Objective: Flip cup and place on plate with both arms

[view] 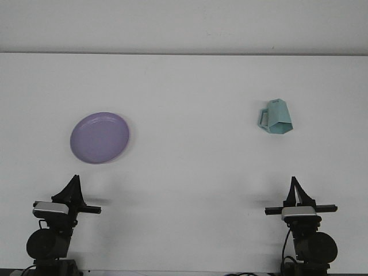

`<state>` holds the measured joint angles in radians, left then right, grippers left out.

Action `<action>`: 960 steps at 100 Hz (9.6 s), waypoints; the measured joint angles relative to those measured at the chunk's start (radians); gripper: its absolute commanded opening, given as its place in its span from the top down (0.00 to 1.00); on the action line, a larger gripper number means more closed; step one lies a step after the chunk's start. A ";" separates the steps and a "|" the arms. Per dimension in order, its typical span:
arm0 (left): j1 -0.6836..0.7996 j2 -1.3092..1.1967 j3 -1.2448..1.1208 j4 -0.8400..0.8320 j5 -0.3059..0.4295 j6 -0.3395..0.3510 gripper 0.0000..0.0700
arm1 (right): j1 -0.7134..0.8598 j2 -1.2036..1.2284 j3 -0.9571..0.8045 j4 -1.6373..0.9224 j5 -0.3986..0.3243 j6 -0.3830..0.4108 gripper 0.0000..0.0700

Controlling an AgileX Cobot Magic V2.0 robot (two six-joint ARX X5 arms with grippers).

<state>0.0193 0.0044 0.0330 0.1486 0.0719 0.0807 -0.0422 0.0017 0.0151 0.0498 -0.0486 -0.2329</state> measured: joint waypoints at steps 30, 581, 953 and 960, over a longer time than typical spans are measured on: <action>0.000 0.000 0.000 0.008 0.000 0.000 0.98 | 0.000 0.000 0.000 0.000 0.000 0.000 1.00; 0.000 0.000 0.000 0.023 0.000 -0.306 0.98 | 0.740 1.886 1.570 -1.273 -0.109 0.162 0.85; -0.737 1.855 1.576 -1.023 0.163 -0.073 0.98 | 0.423 0.287 0.462 -0.374 0.206 0.267 0.45; -0.705 1.814 1.581 -1.029 0.163 -0.079 0.98 | 0.423 0.287 0.462 -0.374 0.206 0.267 0.45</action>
<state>-0.6861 1.8187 1.6138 -0.8803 0.2344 0.0013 0.3809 0.2886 0.4770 -0.3241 0.1577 0.0345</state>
